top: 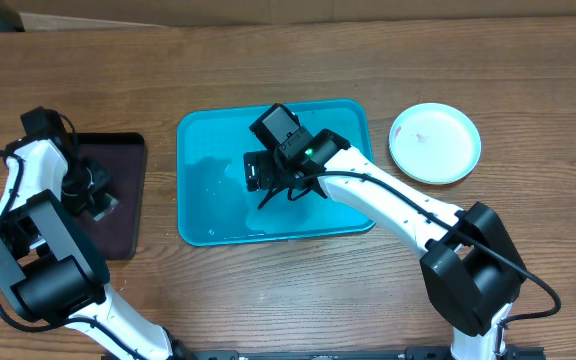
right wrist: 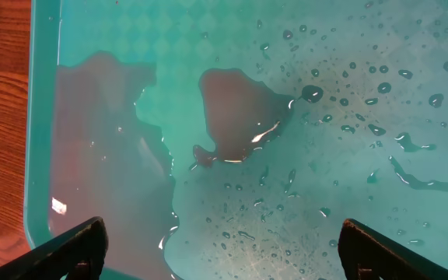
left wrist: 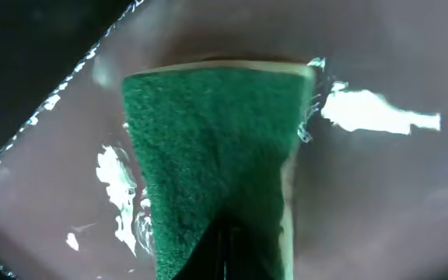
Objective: Clean dirty plates on tray and stack at the side
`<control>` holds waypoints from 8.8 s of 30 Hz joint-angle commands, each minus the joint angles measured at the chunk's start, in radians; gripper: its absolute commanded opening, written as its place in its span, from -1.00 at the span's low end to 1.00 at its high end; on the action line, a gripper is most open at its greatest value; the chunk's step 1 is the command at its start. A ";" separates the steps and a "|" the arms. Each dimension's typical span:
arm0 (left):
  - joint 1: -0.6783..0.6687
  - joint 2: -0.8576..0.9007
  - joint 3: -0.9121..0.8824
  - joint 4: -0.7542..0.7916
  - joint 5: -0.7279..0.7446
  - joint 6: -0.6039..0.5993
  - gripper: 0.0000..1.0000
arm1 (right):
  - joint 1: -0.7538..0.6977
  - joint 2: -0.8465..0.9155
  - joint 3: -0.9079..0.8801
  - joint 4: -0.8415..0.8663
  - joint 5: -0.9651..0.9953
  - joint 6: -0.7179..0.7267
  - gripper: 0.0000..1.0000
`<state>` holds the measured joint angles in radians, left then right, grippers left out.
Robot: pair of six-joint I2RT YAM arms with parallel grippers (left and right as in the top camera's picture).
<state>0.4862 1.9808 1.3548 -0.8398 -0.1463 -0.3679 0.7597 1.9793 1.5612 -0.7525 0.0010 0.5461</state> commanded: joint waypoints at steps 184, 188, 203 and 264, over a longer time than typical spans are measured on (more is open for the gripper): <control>-0.716 -0.394 0.014 -0.311 0.076 -0.104 0.99 | -0.681 -1.279 -0.464 -0.325 0.258 0.101 1.00; -0.716 -0.394 0.014 -0.311 0.076 -0.105 1.00 | -0.710 -1.480 -0.721 -0.143 0.212 0.101 1.00; -0.716 -0.394 0.014 -0.311 0.076 -0.104 1.00 | -0.716 -1.889 -1.448 0.674 -0.080 -0.109 1.00; -0.716 -0.394 0.014 -0.311 0.076 -0.105 1.00 | -0.716 -1.976 -1.553 0.668 -0.018 -0.464 1.00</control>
<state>-0.2234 1.5768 1.3705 -1.1515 -0.0578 -0.4652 0.0463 0.0139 0.0185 -0.0906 -0.0212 0.0750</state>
